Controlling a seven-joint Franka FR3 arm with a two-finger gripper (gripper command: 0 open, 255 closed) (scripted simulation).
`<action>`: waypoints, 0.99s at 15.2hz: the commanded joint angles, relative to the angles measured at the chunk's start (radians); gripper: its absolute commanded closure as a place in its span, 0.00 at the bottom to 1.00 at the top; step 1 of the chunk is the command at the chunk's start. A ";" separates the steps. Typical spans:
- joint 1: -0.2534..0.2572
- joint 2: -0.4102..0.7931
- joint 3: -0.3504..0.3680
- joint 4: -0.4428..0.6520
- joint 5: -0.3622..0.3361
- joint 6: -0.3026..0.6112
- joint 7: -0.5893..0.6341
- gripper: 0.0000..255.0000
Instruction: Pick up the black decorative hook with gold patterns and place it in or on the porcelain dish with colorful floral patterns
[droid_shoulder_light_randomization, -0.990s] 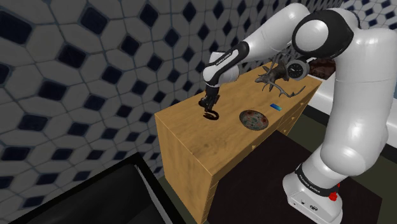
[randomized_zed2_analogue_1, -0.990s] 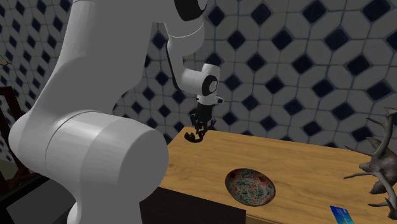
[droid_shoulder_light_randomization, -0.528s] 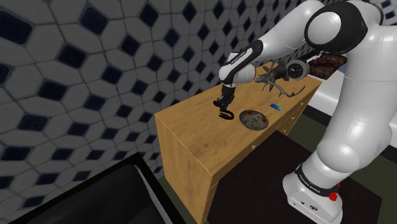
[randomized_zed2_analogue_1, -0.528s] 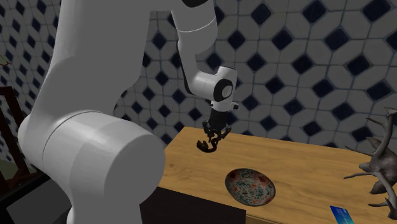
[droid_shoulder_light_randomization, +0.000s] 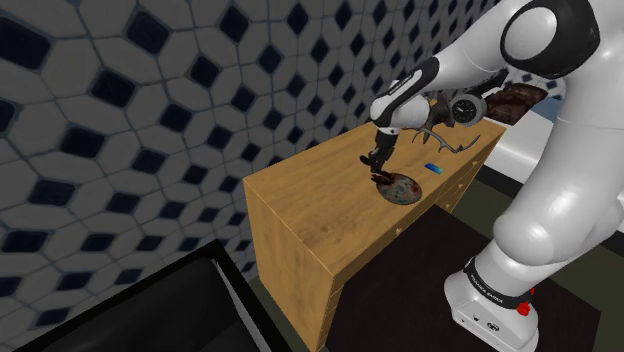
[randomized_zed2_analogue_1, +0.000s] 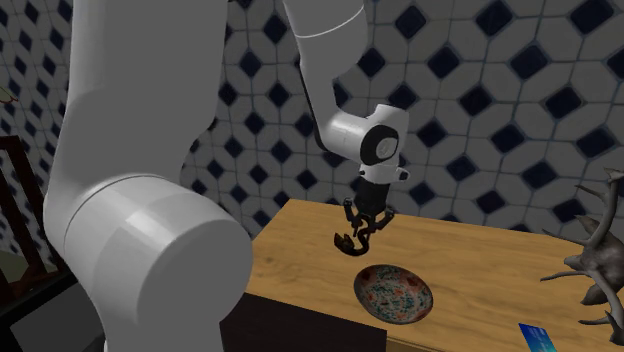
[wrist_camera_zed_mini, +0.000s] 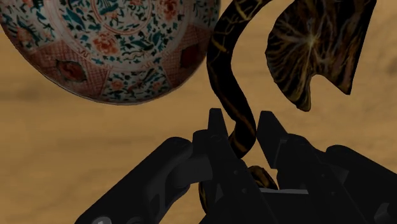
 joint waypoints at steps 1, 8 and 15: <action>-0.031 -0.005 -0.016 -0.017 0.001 0.007 -0.050 1.00; -0.144 -0.020 -0.081 -0.033 -0.007 -0.010 -0.220 1.00; -0.170 0.043 -0.081 -0.027 0.015 0.043 -0.268 1.00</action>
